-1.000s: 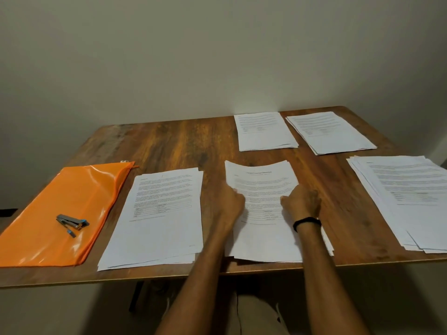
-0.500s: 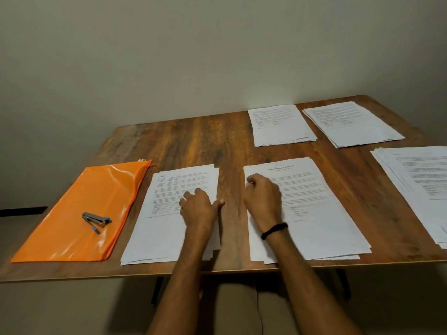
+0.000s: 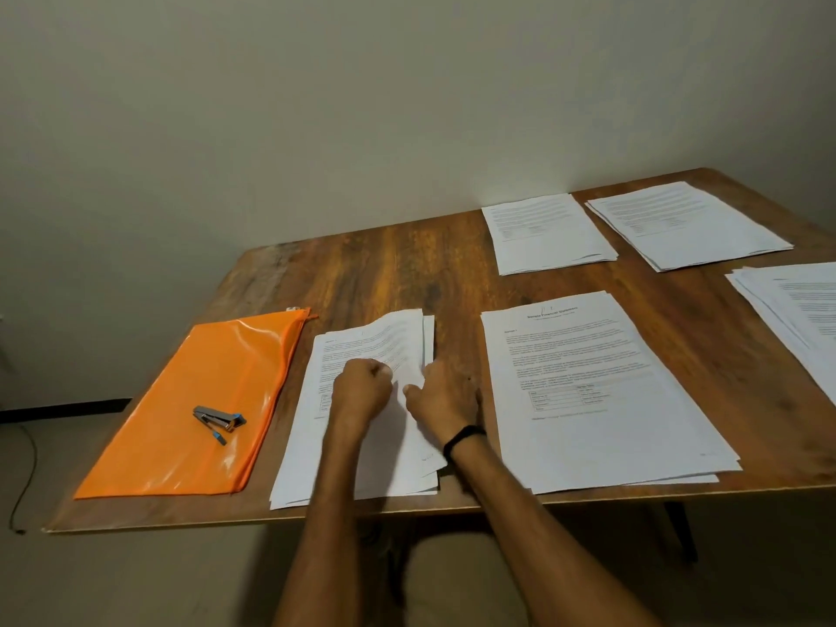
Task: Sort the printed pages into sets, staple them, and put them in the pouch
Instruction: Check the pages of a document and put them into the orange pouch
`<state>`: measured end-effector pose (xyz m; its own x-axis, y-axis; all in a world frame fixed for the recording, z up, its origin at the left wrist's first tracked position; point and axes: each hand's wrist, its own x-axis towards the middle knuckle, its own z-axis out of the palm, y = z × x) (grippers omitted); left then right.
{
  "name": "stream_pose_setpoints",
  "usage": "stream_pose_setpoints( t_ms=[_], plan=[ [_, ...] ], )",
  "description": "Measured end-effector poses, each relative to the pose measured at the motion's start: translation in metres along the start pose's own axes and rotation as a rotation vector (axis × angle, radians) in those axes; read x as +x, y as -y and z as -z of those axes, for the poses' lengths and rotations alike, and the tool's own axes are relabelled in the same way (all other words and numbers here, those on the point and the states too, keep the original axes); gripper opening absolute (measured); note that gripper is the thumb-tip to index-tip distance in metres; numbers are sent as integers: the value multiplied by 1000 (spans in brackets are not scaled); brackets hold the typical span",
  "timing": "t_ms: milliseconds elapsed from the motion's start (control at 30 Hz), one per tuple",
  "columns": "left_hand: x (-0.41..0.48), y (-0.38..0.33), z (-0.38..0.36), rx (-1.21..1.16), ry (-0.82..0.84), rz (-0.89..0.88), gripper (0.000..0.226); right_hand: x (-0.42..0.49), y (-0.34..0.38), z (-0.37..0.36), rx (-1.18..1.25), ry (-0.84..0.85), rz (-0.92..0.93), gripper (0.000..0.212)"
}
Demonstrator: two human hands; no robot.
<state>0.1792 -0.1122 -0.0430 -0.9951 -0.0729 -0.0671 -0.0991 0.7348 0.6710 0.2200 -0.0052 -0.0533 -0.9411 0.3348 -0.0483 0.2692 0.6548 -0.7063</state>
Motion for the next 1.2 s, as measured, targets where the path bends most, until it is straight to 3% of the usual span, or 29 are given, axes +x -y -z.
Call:
stream_pose_setpoints(
  t_ms=[167,333,433,500,600,667,833,967,1033,1100,1200],
  plan=[
    [-3,4,19,-438,110,141,51,-22,13,-12,-48,-120,134,29],
    [5,18,15,-384,94,197,23,-22,7,-25,74,27,158,40],
    [9,25,13,-401,60,262,22,-19,1,-22,141,-35,92,59],
    [8,26,15,-550,40,353,24,-16,-2,-20,151,-81,54,61],
    [3,27,15,-755,30,401,30,-12,-2,-17,186,-65,16,59],
    [-2,25,16,-842,9,363,28,-11,-1,-13,247,-45,5,46],
    [-7,24,20,-874,-23,342,16,-8,-5,-9,275,-49,-45,28],
    [-3,29,18,-865,28,379,24,-13,-3,-15,90,-140,6,36],
    [2,32,17,-869,34,391,33,-21,-1,-16,-53,-216,146,39],
    [4,33,21,-939,127,389,48,-26,5,-15,-20,-103,356,35],
    [3,30,25,-919,316,368,59,-32,16,-15,215,362,493,33]
  ],
)
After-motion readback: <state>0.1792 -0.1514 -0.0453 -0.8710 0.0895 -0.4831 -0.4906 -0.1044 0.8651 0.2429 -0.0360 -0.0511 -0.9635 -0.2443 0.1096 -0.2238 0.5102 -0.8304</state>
